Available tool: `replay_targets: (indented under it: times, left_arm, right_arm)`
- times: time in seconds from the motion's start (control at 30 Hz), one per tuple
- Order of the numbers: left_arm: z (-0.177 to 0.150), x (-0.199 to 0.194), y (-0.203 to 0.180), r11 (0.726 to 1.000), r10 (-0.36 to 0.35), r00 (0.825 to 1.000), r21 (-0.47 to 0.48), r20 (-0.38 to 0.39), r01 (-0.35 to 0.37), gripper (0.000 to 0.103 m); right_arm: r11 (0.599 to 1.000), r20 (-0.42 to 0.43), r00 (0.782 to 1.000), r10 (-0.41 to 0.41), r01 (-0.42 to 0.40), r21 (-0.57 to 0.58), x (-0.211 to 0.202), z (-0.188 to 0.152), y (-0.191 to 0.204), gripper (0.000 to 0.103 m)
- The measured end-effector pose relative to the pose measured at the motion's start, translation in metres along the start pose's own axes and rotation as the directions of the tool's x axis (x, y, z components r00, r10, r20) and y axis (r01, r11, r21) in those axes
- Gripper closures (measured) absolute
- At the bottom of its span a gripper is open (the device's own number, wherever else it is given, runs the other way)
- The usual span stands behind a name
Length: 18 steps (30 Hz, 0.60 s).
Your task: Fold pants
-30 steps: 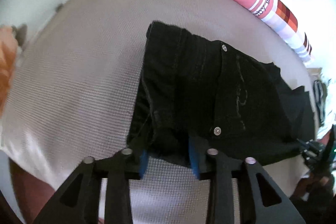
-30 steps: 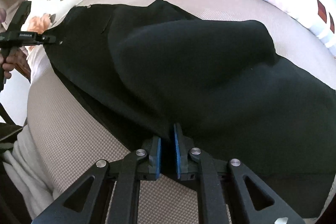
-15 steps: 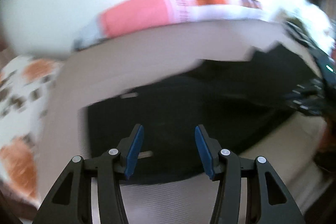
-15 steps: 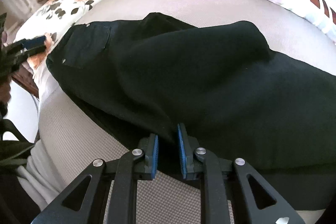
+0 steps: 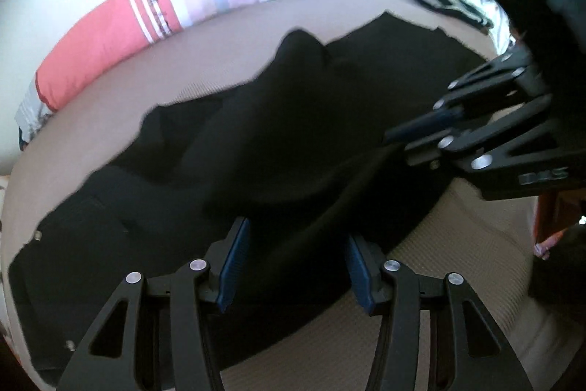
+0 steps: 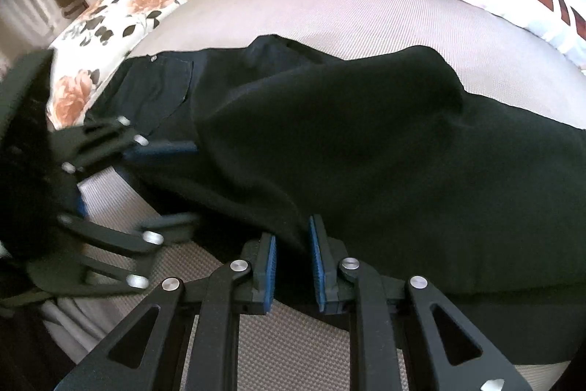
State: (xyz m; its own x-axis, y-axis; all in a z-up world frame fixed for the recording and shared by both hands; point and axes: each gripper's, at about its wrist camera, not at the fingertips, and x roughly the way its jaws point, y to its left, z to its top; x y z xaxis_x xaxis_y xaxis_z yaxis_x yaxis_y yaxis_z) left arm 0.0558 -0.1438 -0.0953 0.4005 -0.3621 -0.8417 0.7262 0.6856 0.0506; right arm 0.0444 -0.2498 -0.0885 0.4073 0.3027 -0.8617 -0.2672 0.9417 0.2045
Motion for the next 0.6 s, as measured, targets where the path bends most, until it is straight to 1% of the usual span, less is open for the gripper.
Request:
replay_targets:
  times: [0.03,0.07,0.13,0.17,0.23,0.27,0.3,0.37,0.43,0.5,0.53,0.6]
  left_arm:
    - [-0.001,0.003,-0.002,1.0,-0.002,1.0,-0.001,-0.005,0.002,0.078]
    - [-0.001,0.007,-0.005,1.0,0.013,1.0,0.001,-0.012,-0.013,0.084]
    - [0.001,0.012,-0.009,0.999,0.044,0.999,0.015,-0.024,-0.044,0.092]
    - [0.0,0.01,-0.009,0.999,0.048,0.999,0.012,-0.021,-0.048,0.093]
    - [0.002,0.008,-0.004,0.999,0.037,0.999,-0.027,-0.019,-0.037,0.094]
    - [0.0,0.007,-0.003,0.999,0.032,0.999,-0.039,-0.018,-0.032,0.094]
    - [0.001,0.008,-0.002,0.998,0.028,0.999,-0.047,-0.02,-0.029,0.094]
    - [-0.003,0.006,0.0,0.998,0.026,0.999,-0.061,-0.02,-0.027,0.095]
    - [-0.004,0.005,0.001,0.997,0.021,1.0,-0.078,-0.018,-0.022,0.095]
    - [-0.005,0.003,0.003,0.996,0.016,1.0,-0.09,-0.014,-0.017,0.095]
    - [-0.005,0.002,0.003,0.995,0.012,1.0,-0.098,-0.011,-0.013,0.095]
    - [-0.006,0.001,0.005,0.993,0.005,1.0,-0.117,-0.005,-0.006,0.095]
  right_arm:
    - [1.0,0.002,1.0,0.002,-0.002,0.003,-0.001,0.001,0.0,0.086]
    - [1.0,0.004,1.0,0.004,-0.004,0.006,0.0,0.001,-0.001,0.086]
    - [1.0,-0.001,1.0,0.01,-0.01,0.015,0.001,0.001,-0.002,0.085]
    - [1.0,-0.001,1.0,0.019,-0.019,0.025,0.0,0.001,-0.004,0.084]
    - [0.997,0.014,0.999,0.053,-0.053,0.059,-0.008,-0.002,-0.012,0.077]
    - [0.994,0.023,0.998,0.067,-0.068,0.08,-0.012,-0.003,-0.019,0.071]
    - [0.992,0.034,0.996,0.077,-0.08,0.102,-0.018,-0.005,-0.025,0.067]
    - [0.983,0.071,0.995,0.072,-0.082,0.163,-0.034,-0.013,-0.049,0.067]
    - [0.963,0.102,0.994,0.047,-0.072,0.26,-0.049,-0.023,-0.083,0.067]
    - [0.931,0.12,0.993,0.002,-0.046,0.363,-0.061,-0.035,-0.117,0.066]
    - [0.896,0.132,0.991,-0.028,-0.033,0.443,-0.07,-0.047,-0.143,0.066]
    - [0.835,0.153,0.986,-0.068,-0.027,0.549,-0.081,-0.065,-0.178,0.066]
